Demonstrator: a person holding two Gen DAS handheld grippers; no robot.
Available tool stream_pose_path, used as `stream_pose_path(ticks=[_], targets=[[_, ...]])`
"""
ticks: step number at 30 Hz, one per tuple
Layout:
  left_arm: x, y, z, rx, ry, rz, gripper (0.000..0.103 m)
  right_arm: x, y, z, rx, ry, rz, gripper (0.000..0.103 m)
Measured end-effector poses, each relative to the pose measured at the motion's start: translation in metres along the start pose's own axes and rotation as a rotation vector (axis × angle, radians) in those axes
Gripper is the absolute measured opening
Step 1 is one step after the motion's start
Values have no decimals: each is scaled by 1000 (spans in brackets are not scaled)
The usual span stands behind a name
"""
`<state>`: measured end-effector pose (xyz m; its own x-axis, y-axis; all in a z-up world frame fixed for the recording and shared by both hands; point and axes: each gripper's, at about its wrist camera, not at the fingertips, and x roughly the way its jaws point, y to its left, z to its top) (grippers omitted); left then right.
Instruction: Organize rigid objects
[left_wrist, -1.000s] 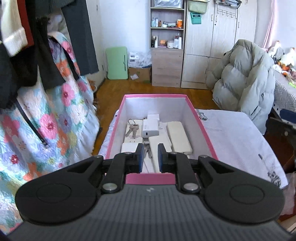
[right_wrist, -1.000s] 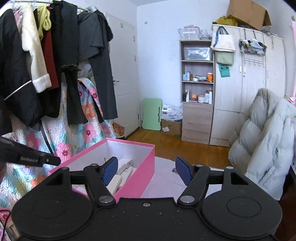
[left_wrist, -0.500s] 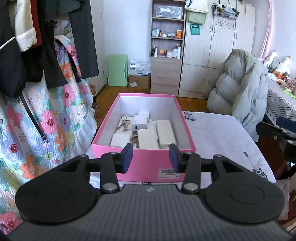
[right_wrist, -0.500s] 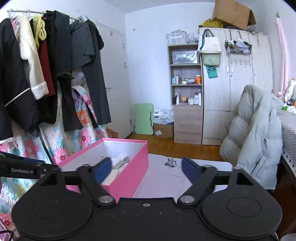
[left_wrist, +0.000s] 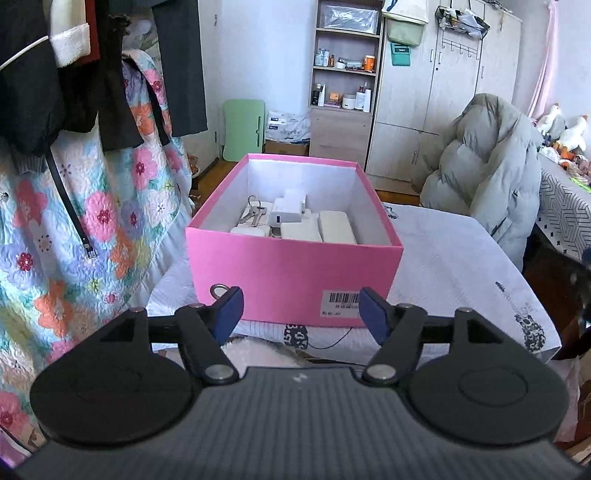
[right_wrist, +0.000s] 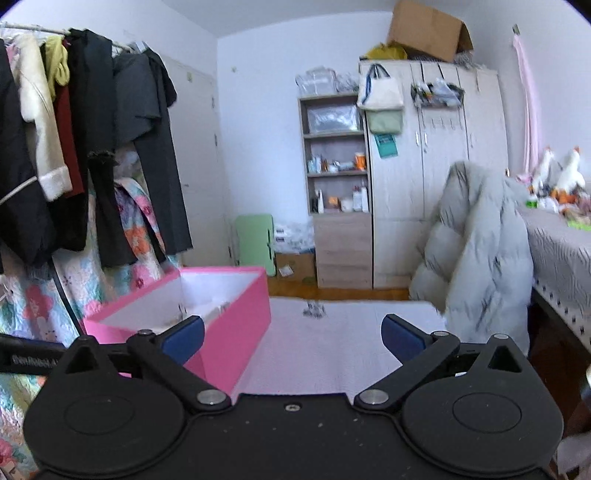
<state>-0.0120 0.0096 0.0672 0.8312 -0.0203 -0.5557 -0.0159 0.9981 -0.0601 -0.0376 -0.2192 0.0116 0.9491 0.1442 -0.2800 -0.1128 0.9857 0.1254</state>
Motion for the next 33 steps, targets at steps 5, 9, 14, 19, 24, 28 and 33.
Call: stream_pose_path(ticks=[5, 9, 14, 19, 24, 28, 33], targets=[[3, -2, -5, 17, -17, 16, 78, -1, -3, -11, -12, 23, -18, 103], [4, -6, -7, 29, -21, 11, 80, 0, -5, -10, -16, 27, -21, 103], [3, -7, -6, 35, -36, 15, 88, 3, -5, -11, -17, 39, -24, 103], [2, -6, -7, 41, -45, 25, 95, 3, -2, -12, -23, 38, -32, 103], [2, -6, -7, 45, -52, 34, 103, 2, 0, -14, -37, 40, -25, 103], [4, -6, -8, 55, -39, 42, 103, 1, 0, -14, -45, 39, -24, 103], [4, -11, -10, 88, -48, 84, 103, 1, 1, -14, -46, 40, -23, 103]])
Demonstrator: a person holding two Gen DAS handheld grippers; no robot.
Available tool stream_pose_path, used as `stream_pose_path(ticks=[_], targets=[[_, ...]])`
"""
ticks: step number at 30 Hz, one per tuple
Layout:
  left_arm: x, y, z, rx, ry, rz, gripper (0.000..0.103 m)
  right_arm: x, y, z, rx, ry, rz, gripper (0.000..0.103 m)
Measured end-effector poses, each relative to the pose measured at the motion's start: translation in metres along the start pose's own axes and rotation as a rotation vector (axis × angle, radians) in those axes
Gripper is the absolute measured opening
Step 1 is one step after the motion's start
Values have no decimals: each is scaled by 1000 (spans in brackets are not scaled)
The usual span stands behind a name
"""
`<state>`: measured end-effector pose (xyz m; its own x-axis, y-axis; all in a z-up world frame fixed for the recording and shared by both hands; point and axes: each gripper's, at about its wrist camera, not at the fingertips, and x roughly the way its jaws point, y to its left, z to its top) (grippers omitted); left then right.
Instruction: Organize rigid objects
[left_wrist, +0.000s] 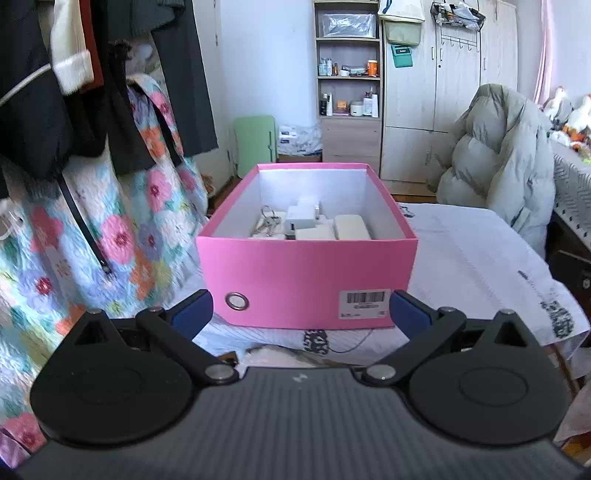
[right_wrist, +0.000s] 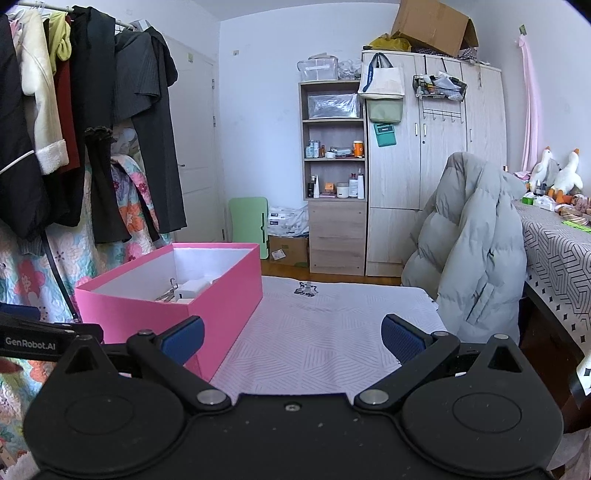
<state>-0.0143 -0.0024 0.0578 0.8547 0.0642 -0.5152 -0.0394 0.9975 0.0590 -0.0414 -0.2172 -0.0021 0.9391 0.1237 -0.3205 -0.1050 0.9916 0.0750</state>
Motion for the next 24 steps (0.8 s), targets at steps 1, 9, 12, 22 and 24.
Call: stream_pose_path(ticks=[1, 9, 12, 22, 24], targets=[[0, -1, 0, 8, -5, 9, 103, 0, 0, 0, -2, 2, 0, 103], [-4, -7, -1, 29, -33, 28, 103, -1, 2, 0, -7, 8, 1, 103], [-6, -7, -2, 30, -39, 16, 103, 0, 3, 0, -7, 10, 0, 103], [-5, -7, -4, 28, -19, -13, 103, 2, 3, -3, -1, 26, -3, 103], [-4, -6, -5, 21, -12, -11, 103, 3, 3, -3, -3, 31, -4, 103]])
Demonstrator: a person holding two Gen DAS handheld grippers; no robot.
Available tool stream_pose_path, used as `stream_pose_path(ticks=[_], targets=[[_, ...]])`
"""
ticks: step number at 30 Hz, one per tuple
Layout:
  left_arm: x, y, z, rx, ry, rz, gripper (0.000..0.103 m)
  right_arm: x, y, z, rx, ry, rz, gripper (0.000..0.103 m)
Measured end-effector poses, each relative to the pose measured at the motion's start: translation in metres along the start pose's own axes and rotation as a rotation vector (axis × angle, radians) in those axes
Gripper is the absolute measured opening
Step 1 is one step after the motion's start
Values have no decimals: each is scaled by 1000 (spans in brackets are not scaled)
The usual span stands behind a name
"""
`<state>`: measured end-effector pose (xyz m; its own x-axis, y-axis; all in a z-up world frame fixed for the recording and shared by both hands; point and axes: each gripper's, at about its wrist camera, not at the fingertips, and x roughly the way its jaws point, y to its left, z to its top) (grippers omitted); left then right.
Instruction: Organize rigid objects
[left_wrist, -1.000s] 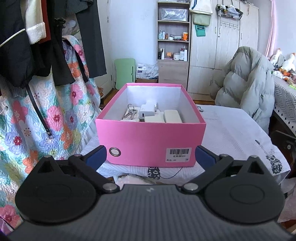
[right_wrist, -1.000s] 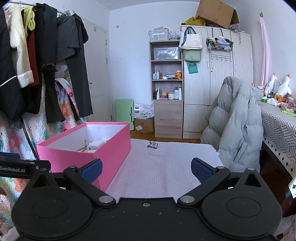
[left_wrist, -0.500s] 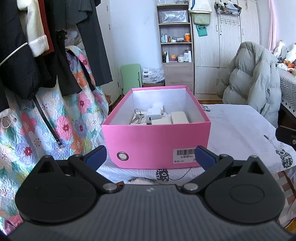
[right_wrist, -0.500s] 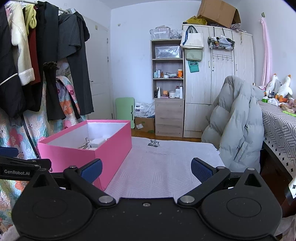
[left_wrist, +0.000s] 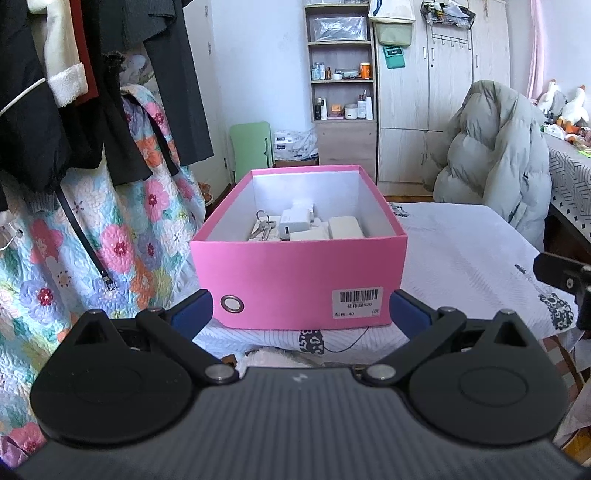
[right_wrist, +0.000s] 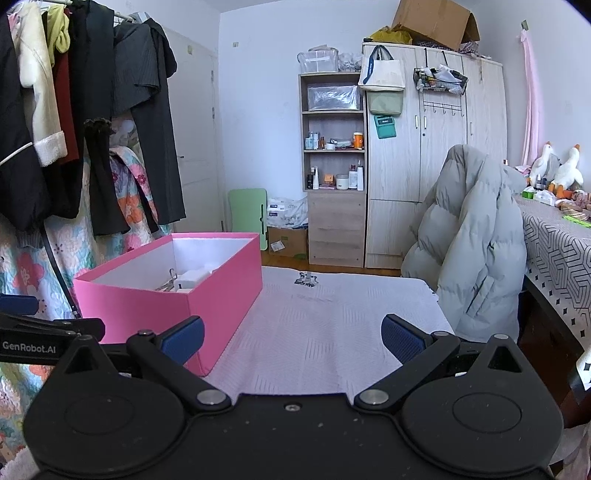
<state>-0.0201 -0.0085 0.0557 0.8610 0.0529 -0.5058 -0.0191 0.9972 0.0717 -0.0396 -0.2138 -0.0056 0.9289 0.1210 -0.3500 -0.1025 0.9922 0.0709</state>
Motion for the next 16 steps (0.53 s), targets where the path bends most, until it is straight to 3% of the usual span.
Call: stream_pose_path(ticks=[16], targets=[[0, 4, -1, -23, -8, 26, 103, 2, -2, -2, -4, 24, -12, 103]])
